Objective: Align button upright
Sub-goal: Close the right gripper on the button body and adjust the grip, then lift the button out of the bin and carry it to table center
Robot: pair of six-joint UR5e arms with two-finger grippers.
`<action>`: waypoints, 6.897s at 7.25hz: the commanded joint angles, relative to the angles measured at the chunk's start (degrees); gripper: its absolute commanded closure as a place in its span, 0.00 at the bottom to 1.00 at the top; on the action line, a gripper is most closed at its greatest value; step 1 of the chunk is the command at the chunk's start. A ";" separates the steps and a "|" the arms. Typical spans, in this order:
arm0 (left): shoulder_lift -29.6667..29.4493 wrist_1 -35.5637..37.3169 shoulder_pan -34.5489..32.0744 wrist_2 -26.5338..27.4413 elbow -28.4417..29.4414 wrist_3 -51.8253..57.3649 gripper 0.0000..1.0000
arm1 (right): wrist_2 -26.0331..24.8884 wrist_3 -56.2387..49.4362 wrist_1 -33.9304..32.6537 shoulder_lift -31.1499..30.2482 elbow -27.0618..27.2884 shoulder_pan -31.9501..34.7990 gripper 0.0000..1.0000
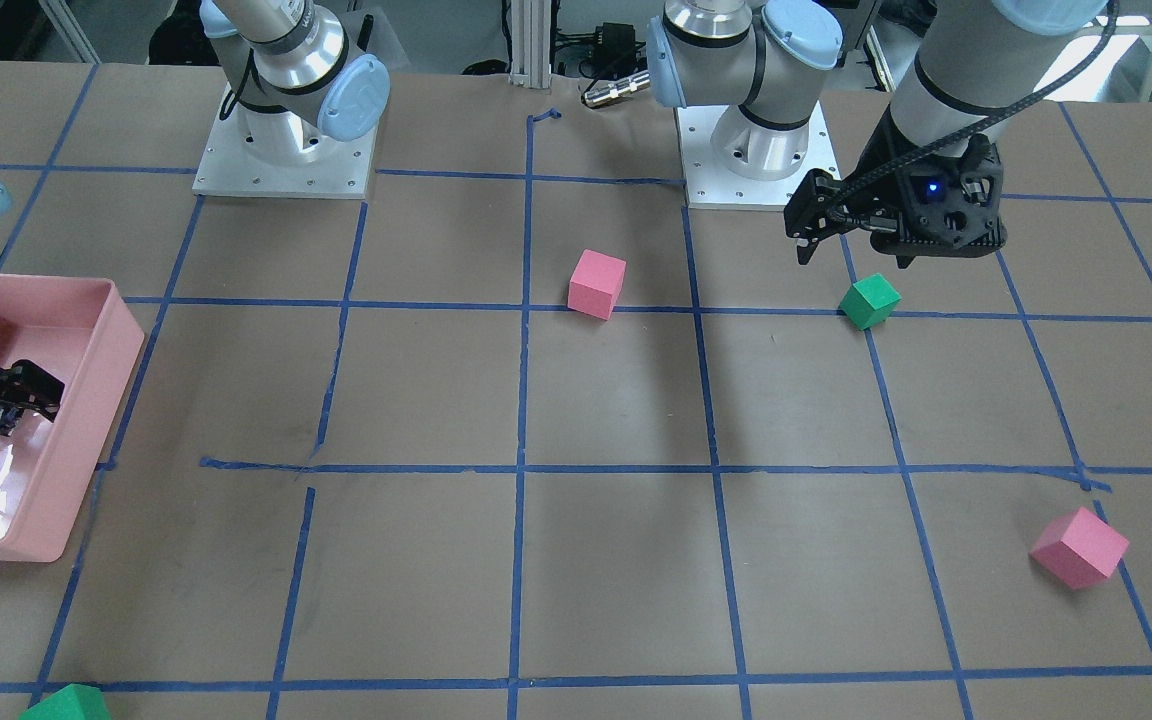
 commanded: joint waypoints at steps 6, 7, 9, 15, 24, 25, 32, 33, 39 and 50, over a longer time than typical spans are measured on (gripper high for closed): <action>0.02 0.16 -0.18 -1.05 -0.70 0.00 0.00 | 0.35 -0.13 -0.09 -0.01 1.13 0.00 0.00; 0.11 0.25 -0.18 -0.97 -0.62 0.00 0.00 | 0.27 -0.13 -0.01 -0.01 1.13 0.00 0.00; 0.11 0.25 -0.18 -0.36 -0.70 0.09 0.00 | -0.17 -0.13 0.35 -0.44 0.52 0.00 0.00; -0.77 0.87 -0.18 -0.44 -0.70 0.00 0.00 | -3.06 -4.61 -0.71 2.01 -3.09 0.00 0.00; -0.59 0.69 -0.18 -0.36 -0.70 0.09 0.00 | -6.06 -4.52 -0.71 2.54 -1.60 0.00 0.00; -0.59 0.95 -0.18 -0.62 -0.70 0.09 0.00 | -7.63 -4.52 -0.62 2.46 -0.99 0.00 0.00; -0.77 0.78 -0.27 -0.44 -1.05 0.09 0.00 | -9.04 -4.78 -0.27 2.02 -0.19 0.00 0.83; -0.85 0.78 -0.27 -0.53 -1.14 -0.52 0.00 | -9.14 -4.78 -0.10 1.93 -0.27 0.00 0.97; -0.25 0.69 -0.71 -1.14 -1.05 0.00 0.00 | -9.14 -4.18 8.89 -1.74 -7.01 0.87 1.00; -0.50 0.60 -0.36 -0.10 -0.61 0.09 0.00 | -1.60 59.59 17.17 3.05 -23.39 53.40 1.00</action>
